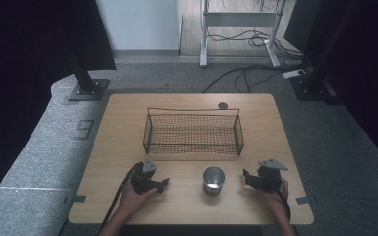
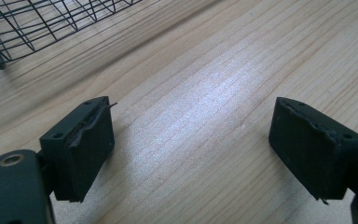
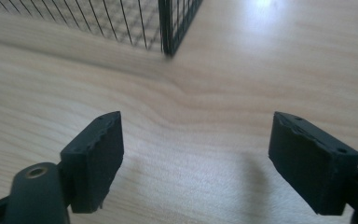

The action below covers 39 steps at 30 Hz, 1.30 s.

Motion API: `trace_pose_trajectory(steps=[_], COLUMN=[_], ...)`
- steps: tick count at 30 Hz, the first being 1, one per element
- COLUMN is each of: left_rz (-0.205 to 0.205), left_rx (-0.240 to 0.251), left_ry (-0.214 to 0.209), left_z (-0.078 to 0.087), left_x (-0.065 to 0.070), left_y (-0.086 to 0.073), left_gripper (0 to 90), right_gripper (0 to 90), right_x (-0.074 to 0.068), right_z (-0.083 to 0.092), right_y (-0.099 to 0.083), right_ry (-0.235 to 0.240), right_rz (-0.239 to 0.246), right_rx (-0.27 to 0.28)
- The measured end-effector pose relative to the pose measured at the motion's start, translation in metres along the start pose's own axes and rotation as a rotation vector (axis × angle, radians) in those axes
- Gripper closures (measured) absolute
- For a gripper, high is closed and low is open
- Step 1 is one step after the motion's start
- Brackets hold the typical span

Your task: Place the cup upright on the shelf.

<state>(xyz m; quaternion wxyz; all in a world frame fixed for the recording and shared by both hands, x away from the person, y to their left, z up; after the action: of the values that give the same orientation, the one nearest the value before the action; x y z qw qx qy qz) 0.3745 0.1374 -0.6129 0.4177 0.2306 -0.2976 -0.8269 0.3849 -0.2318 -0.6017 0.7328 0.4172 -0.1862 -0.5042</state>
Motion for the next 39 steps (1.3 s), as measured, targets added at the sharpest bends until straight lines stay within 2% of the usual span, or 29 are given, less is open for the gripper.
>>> trace_pose_trajectory(steps=[2, 4, 6, 7, 8, 9, 11, 14, 16, 17, 19, 27, 30, 39], left_rz=[0.000, 0.000, 0.000, 0.000, 0.000, 0.000, 0.000, 0.000, 0.000, 0.000, 0.000, 0.000, 0.000, 0.000], left_rx=[0.000, 0.000, 0.000, 0.000, 0.000, 0.000, 0.000, 0.000, 0.000, 0.000, 0.000, 0.000, 0.000, 0.000], left_ry=[0.000, 0.000, 0.000, 0.000, -0.001, 0.000, 0.000, 0.000, 0.000, 0.000, -0.001, 0.000, 0.000, -0.001], left_z=[0.000, 0.000, 0.000, 0.000, 0.000, 0.000, 0.000, 0.000, 0.000, 0.000, 0.000, 0.000, 0.000, 0.000], left_x=[0.000, 0.000, 0.000, 0.000, 0.000, 0.000, 0.000, 0.000, 0.000, 0.000, 0.000, 0.000, 0.000, 0.000], left_y=[0.000, 0.000, 0.000, 0.000, 0.000, 0.000, 0.000, 0.000, 0.000, 0.000, 0.000, 0.000, 0.000, 0.000], left_gripper=[13.9, 13.9, 13.9, 13.9, 13.9, 13.9, 13.9, 13.9, 13.9, 13.9, 13.9, 13.9, 13.9, 13.9], right_gripper=[19.2, 19.3, 19.3, 19.7, 22.4, 22.4, 22.9, 22.9, 22.6, 22.6, 22.6, 22.2, 21.6, 21.4], right_x=[0.000, -0.001, -0.001, -0.002, -0.003, -0.003, -0.008, -0.014, -0.025, -0.025, -0.032, -0.055, -0.069, -0.086], right_z=[0.002, 0.010, 0.012, 0.013, 0.020, 0.020, 0.026, 0.029, 0.032, 0.032, 0.032, 0.037, 0.042, 0.047], right_y=[0.001, 0.003, 0.003, 0.003, 0.008, 0.008, 0.017, 0.020, 0.022, 0.022, 0.024, 0.029, 0.031, 0.034], right_ry=[0.005, 0.036, 0.041, 0.039, 0.026, 0.026, 0.053, 0.064, 0.098, 0.098, 0.130, 0.176, 0.213, 0.258], right_rz=[-0.008, -0.042, -0.048, -0.046, -0.034, -0.034, -0.034, -0.020, 0.001, 0.001, 0.013, 0.052, 0.079, 0.097], right_rx=[0.010, 0.035, 0.041, 0.045, 0.084, 0.084, 0.123, 0.129, 0.127, 0.127, 0.131, 0.134, 0.133, 0.144])
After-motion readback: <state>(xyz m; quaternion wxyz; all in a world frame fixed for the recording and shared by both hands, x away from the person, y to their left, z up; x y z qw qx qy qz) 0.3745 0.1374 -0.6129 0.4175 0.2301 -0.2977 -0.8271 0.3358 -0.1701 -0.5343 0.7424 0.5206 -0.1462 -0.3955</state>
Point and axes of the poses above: each handheld gripper's, and its own axes: z roughly backward along the jaws, y roughly out of its top, x roughly to its right, the point moved 9 cm from there along -z, roughly forward along the jaws, and after that the axes turned 11 degrees about y, right-handed, at the moved point
